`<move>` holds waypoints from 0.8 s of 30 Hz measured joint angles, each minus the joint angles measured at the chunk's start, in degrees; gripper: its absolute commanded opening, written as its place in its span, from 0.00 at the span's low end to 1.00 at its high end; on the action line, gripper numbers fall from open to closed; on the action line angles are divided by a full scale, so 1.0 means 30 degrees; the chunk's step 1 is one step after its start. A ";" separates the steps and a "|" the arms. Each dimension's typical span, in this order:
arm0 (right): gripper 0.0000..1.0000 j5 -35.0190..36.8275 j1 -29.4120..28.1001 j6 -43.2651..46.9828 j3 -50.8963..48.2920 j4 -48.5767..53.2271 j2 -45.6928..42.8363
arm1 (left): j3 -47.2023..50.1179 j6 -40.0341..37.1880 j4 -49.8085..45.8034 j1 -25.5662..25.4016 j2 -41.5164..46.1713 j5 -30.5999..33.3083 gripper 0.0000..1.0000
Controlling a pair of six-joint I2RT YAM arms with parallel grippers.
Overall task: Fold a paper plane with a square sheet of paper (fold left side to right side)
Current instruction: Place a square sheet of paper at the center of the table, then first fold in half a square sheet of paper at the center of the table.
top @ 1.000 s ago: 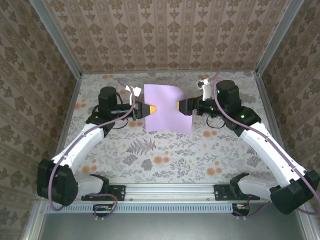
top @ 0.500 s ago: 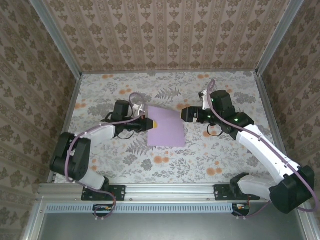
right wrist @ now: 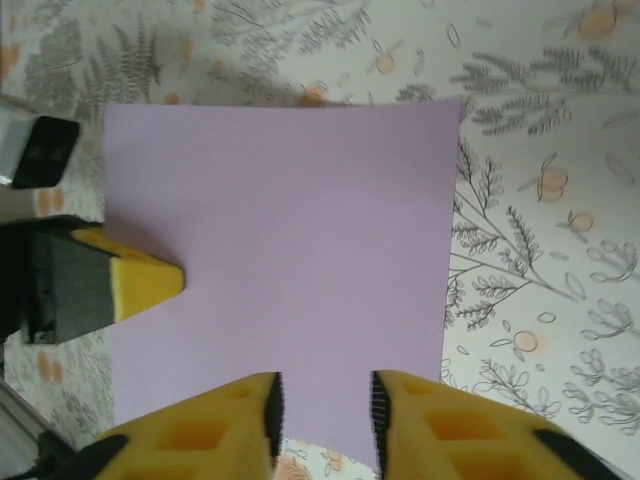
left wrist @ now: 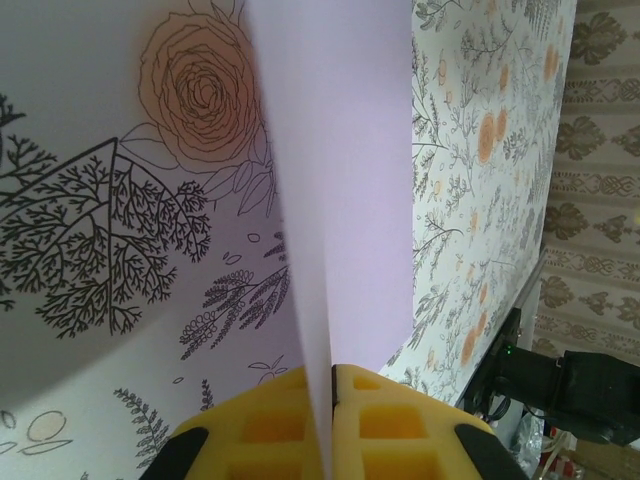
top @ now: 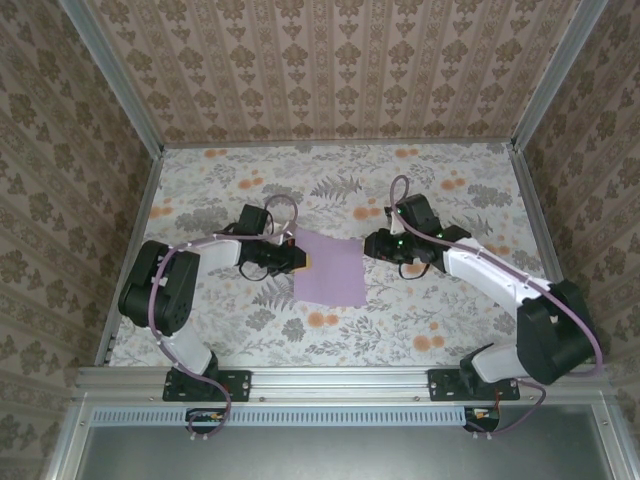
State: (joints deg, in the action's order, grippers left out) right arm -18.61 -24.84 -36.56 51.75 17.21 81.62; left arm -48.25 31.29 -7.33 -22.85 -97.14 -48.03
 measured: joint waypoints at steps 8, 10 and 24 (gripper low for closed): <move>0.04 0.0007 -0.0699 -0.0721 0.0408 -0.0510 0.3424 | -0.0270 -0.0117 -0.1020 -0.0007 0.0000 0.0262 0.09; 0.04 0.0036 -0.0882 -0.0823 0.0678 -0.0590 0.4146 | -0.0270 -0.0138 -0.1180 -0.0022 0.0000 0.0321 0.09; 0.04 0.0408 -0.1872 -0.0816 0.2244 -0.0335 0.7563 | -0.0379 -0.0153 -0.1581 -0.0357 0.0007 0.0393 0.29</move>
State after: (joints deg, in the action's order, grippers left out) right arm -17.39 -30.46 -39.00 58.48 16.21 104.31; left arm -49.39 30.83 -12.08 -23.92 -97.12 -46.85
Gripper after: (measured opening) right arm 0.049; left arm 0.242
